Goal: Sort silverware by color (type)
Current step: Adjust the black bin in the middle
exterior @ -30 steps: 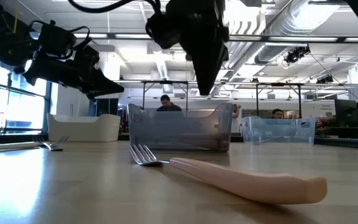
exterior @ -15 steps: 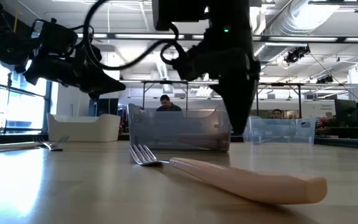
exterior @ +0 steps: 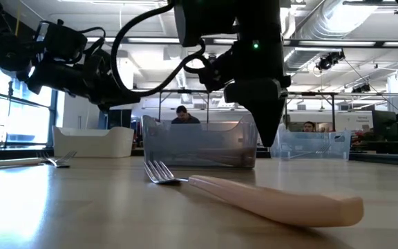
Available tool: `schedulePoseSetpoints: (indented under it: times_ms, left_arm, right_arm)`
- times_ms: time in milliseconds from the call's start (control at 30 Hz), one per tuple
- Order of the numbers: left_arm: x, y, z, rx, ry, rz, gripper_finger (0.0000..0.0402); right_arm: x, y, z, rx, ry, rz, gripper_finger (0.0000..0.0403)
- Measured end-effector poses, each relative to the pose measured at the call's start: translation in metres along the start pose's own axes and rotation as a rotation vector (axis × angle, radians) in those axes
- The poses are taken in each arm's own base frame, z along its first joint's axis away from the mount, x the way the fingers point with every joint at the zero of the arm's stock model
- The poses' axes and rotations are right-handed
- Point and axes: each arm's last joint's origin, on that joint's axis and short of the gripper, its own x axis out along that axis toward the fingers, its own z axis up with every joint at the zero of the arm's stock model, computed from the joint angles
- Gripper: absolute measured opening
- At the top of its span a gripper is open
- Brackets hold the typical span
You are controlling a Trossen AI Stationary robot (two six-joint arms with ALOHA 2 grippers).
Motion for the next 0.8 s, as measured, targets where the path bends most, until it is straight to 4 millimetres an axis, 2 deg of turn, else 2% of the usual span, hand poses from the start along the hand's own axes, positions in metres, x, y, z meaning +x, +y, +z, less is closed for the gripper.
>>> schedulePoseSetpoints:
  times_ms: [433, 600, 800]
  left_arm:
    - [0.0, 0.0, 0.0, 0.009, 0.0, 0.003, 0.0]
    - [0.0, 0.0, 0.0, 0.01, -0.001, 0.003, 0.0]
    - [0.0, 0.0, 0.0, 0.013, 0.0, 0.002, 0.0]
  right_arm:
    - [-0.001, -0.012, -0.007, -0.093, 0.051, -0.147, 0.0]
    - [-0.001, -0.025, -0.015, -0.135, 0.102, -0.247, 0.0]
    - [0.003, -0.056, -0.041, -0.039, -0.081, -0.081, 0.0]
